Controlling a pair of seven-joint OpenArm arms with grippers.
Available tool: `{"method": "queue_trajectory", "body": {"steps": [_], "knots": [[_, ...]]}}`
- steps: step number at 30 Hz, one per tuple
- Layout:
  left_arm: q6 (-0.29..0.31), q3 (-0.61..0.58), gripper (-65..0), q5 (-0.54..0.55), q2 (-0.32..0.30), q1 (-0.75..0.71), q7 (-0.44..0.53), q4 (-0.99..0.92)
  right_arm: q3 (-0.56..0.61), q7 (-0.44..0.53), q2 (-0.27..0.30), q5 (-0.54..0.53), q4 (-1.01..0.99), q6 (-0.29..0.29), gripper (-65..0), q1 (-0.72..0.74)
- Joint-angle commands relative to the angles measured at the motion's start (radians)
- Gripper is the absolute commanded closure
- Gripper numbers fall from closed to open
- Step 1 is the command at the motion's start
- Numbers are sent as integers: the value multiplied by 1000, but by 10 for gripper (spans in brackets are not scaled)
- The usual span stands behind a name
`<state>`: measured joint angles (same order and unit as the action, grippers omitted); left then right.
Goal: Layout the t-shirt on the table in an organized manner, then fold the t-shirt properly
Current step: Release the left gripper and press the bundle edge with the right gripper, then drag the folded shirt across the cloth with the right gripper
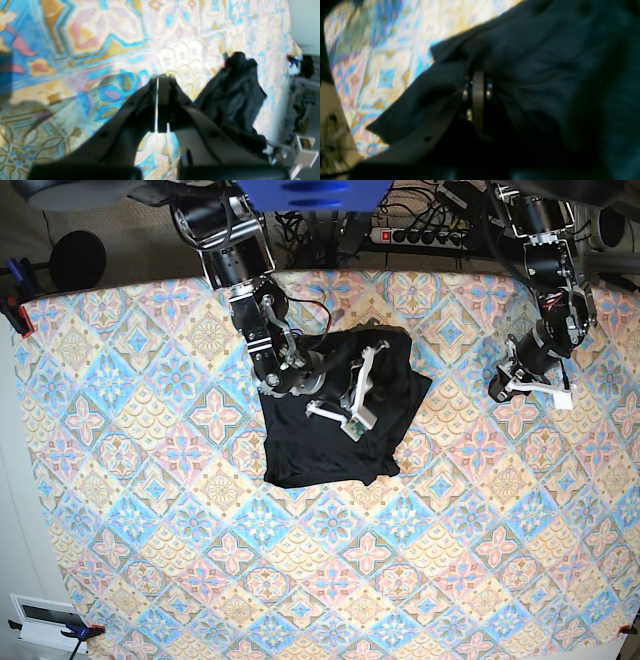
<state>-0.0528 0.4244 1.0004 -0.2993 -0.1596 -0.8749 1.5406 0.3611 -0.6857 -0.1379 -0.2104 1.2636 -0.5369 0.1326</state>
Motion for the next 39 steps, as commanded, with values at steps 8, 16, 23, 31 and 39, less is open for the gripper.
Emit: {"method": "queue_trajectory", "body": {"steps": [8, 16, 23, 31, 39], "knots": [[9, 3, -1, 16, -11, 16, 10, 16, 175, 28, -19, -27, 52, -7, 0, 31], [9, 3, -1, 18, -11, 12, 9, 16, 175, 44, -19, -25, -74, -7, 0, 68], [9, 1, -1, 21, -11, 15, 9, 16, 174, 103, -19, -24, -246, 137, 0, 74], [9, 1, -1, 21, -11, 12, 9, 16, -14, 45, -18, -17, -250, 143, 0, 66], [9, 1, -1, 21, -11, 16, 9, 16, -190, 37, 47, -17, -161, 143, 0, -3]]}}
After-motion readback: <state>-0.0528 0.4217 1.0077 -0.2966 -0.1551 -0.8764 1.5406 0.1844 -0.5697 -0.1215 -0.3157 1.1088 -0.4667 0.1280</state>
